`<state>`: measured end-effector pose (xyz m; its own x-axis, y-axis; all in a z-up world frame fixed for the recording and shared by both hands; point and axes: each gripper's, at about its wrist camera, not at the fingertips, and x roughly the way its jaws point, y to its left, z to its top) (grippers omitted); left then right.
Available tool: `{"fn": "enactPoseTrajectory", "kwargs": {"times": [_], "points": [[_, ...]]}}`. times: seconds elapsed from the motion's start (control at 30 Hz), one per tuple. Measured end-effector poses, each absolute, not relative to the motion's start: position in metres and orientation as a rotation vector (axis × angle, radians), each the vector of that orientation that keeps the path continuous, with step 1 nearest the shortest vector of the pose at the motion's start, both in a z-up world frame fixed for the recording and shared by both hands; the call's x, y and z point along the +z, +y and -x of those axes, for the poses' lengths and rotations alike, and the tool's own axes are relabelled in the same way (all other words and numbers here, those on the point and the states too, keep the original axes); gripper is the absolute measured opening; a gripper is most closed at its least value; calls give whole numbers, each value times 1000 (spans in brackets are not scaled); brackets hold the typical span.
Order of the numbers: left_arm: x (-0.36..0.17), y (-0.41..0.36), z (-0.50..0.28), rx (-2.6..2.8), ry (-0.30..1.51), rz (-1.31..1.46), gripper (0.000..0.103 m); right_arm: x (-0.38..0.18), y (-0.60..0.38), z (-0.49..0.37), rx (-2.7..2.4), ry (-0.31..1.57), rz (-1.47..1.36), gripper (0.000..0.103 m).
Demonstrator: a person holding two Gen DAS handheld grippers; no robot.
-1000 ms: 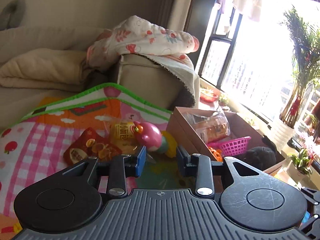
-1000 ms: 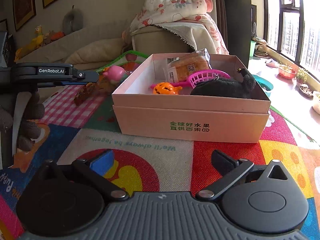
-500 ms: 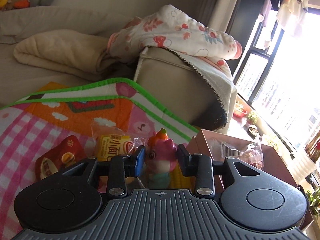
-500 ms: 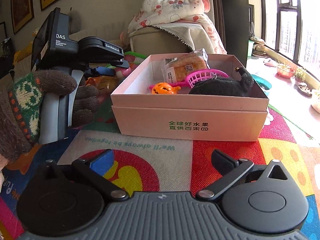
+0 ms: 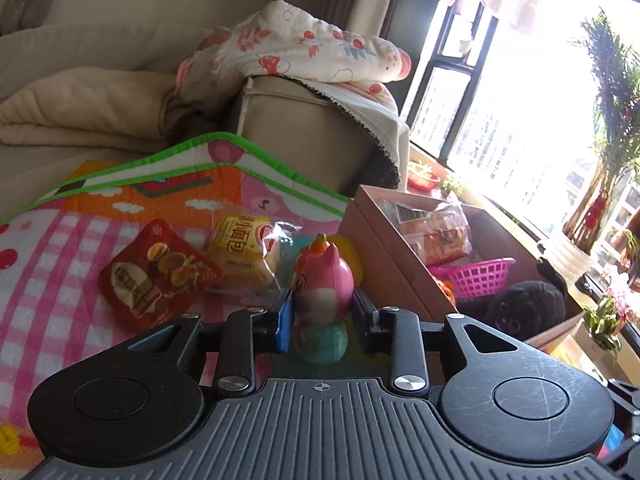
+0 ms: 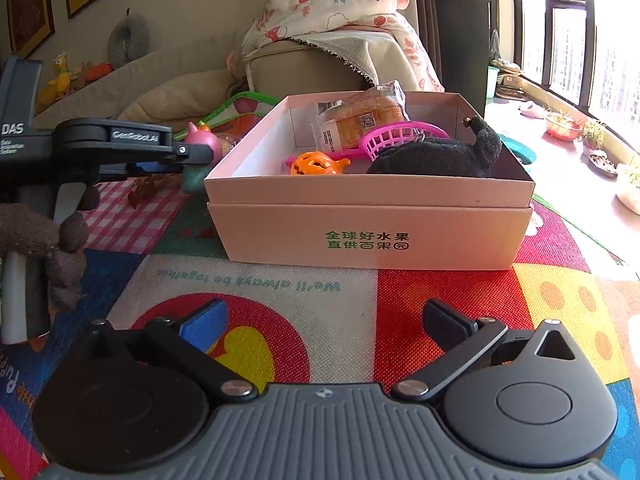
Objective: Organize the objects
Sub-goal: 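Grasp the pink unicorn figure with the left tool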
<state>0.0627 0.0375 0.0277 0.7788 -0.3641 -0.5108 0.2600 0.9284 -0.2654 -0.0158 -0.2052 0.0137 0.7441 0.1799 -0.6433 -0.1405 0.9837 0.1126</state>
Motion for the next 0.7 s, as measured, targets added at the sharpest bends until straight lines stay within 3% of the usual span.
{"fn": "enactPoseTrajectory", "kwargs": {"times": [0.2,0.47,0.7], "points": [[28,92,6,-269,538,127,34,12,-190,15,169,722,33,103],[6,157,0,-153,487,362,34,44,-106,17,404,670,144,103],[0,194,22,-68,335,569,34,69,-21,-43,466,599,329,103]]}}
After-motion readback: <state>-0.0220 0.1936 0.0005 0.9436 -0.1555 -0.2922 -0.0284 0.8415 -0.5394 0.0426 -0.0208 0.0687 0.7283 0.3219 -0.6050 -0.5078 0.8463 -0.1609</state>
